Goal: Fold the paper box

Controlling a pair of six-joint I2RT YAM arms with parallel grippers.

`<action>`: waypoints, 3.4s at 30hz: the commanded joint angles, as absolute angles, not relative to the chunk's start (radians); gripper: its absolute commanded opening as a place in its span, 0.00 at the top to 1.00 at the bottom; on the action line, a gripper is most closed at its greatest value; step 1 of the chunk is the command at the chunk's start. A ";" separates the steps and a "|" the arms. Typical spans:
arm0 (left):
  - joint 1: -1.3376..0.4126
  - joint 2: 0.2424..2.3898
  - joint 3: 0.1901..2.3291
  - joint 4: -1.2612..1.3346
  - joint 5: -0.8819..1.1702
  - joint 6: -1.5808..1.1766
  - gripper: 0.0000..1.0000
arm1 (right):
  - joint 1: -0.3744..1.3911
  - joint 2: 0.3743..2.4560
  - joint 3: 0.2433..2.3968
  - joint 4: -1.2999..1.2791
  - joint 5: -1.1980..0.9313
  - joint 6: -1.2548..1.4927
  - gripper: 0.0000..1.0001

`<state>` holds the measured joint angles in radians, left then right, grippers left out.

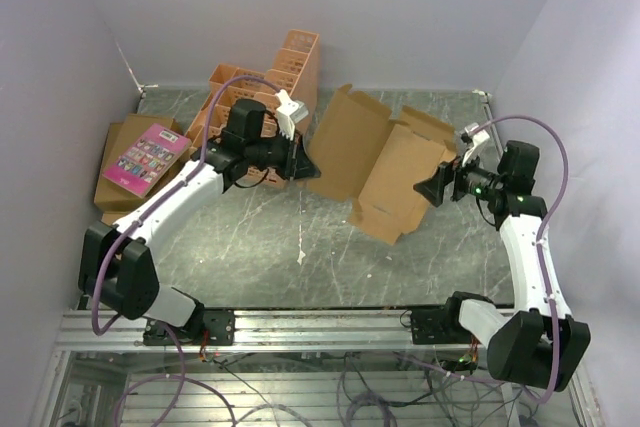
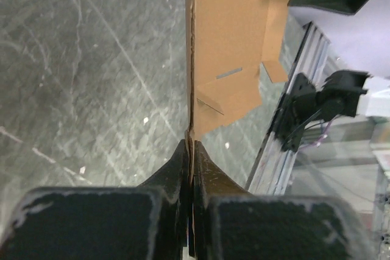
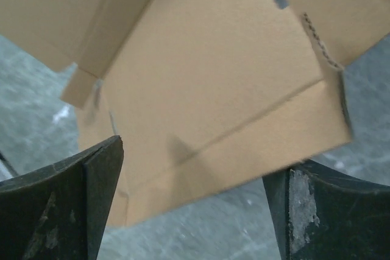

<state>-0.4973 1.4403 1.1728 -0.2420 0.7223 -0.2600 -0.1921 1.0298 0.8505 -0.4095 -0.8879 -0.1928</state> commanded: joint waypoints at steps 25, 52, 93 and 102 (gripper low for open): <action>-0.518 1.341 1.478 -0.752 0.642 0.276 0.93 | -0.208 1.189 1.211 -0.484 -1.137 -0.874 0.01; -0.523 1.420 1.668 -0.891 0.635 0.291 0.93 | -0.065 1.167 1.135 -0.364 -0.952 -0.657 1.00; -0.835 1.722 1.951 -1.135 0.159 0.397 0.93 | -0.076 1.284 0.413 0.682 -0.886 -0.099 1.00; -0.876 1.693 1.823 -1.060 0.224 0.346 0.93 | -0.077 1.247 0.393 0.543 -0.911 -0.224 1.00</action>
